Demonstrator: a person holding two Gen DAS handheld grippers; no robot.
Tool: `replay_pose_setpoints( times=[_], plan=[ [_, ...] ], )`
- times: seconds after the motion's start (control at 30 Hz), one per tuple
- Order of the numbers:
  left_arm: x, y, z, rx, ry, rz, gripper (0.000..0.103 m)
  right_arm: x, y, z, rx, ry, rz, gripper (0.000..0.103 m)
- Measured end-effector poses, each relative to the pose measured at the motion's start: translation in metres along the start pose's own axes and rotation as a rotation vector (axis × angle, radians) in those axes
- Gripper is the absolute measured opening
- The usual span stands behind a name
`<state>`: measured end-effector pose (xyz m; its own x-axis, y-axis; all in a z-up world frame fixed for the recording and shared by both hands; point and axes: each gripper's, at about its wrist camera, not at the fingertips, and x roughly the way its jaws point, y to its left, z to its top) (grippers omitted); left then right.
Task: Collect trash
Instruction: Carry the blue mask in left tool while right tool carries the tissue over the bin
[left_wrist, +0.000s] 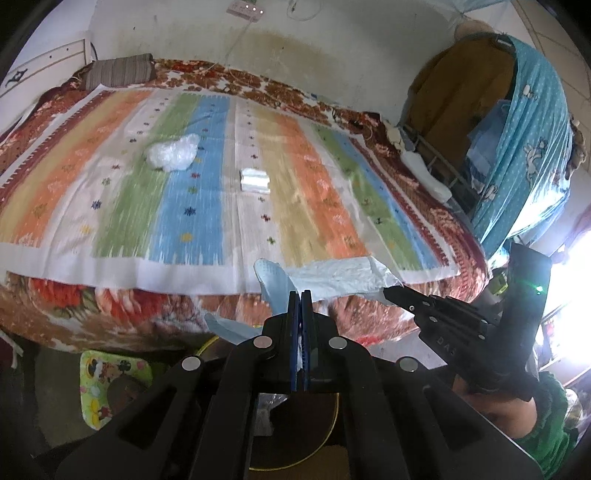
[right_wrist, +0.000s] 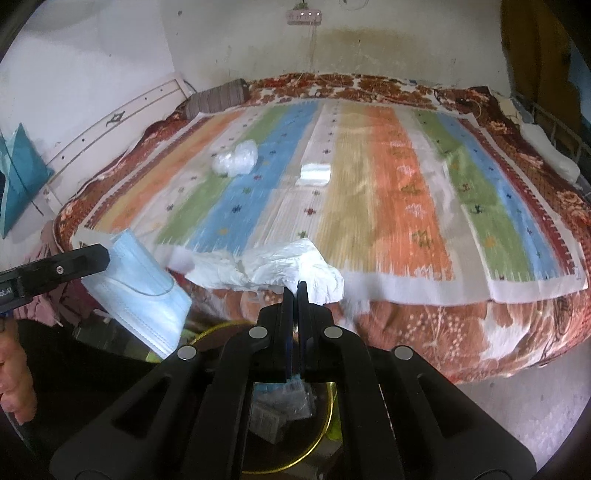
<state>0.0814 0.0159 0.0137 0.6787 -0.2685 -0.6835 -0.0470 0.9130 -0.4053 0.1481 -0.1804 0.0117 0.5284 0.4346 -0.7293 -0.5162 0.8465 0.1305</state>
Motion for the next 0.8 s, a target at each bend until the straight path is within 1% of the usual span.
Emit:
replay_pose_setpoints(
  times=[0.1,0.3,0.47,0.57,0.8],
  plan=[
    [0.005,-0.001,-0.008,0.004,0.025,0.011,0.001,0.002,0.003,-0.011,-0.002,0.025,-0.006,0.001],
    [0.02,-0.005,-0.026,0.012,0.101,0.065,0.001,0.008,0.016,-0.03,-0.04,0.071,-0.032,0.001],
    [0.035,0.001,-0.036,-0.027,0.175,0.106,0.001,0.016,0.025,-0.04,-0.075,0.107,-0.074,0.001],
    [0.042,0.004,-0.04,-0.044,0.22,0.105,0.001,0.021,0.028,-0.045,-0.088,0.13,-0.084,0.001],
    [0.061,0.006,-0.049,-0.057,0.303,0.14,0.001,0.043,0.032,-0.059,-0.097,0.231,-0.107,0.001]
  ],
)
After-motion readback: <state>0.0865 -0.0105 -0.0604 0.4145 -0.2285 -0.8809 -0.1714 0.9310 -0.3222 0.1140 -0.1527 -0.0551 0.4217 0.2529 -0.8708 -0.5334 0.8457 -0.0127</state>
